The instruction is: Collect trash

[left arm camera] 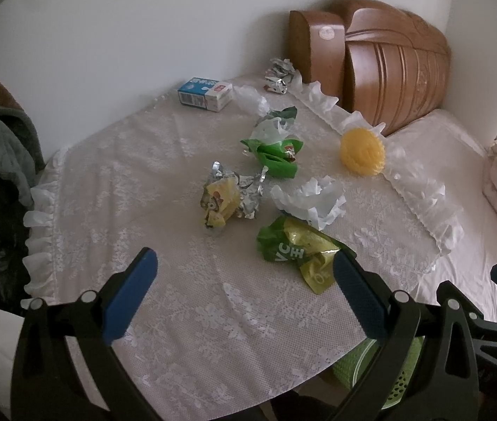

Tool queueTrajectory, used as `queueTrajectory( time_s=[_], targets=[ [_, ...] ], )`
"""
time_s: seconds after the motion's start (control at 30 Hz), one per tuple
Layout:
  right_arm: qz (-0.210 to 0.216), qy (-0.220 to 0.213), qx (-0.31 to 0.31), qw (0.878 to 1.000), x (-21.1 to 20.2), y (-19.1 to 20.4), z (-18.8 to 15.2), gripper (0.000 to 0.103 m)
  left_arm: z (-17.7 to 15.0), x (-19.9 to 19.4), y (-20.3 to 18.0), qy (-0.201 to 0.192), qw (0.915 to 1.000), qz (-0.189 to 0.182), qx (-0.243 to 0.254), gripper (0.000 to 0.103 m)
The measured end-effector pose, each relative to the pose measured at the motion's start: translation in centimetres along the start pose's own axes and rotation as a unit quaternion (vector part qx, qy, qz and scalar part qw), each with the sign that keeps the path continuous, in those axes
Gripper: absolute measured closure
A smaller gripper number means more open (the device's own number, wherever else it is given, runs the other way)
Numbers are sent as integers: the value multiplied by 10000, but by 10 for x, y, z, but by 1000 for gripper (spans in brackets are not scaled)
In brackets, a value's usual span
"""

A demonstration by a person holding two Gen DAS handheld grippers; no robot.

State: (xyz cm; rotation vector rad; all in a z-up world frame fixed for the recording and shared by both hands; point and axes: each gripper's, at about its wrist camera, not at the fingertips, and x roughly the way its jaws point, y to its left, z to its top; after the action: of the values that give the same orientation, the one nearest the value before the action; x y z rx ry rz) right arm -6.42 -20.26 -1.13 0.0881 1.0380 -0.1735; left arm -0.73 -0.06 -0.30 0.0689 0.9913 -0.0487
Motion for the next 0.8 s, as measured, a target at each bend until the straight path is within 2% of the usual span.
queueTrajectory(
  time_s=[0.8],
  targets=[
    [21,27,-143,9999,2,10,5,2,-6,5,3,7,10000,2,-84,7]
  ],
)
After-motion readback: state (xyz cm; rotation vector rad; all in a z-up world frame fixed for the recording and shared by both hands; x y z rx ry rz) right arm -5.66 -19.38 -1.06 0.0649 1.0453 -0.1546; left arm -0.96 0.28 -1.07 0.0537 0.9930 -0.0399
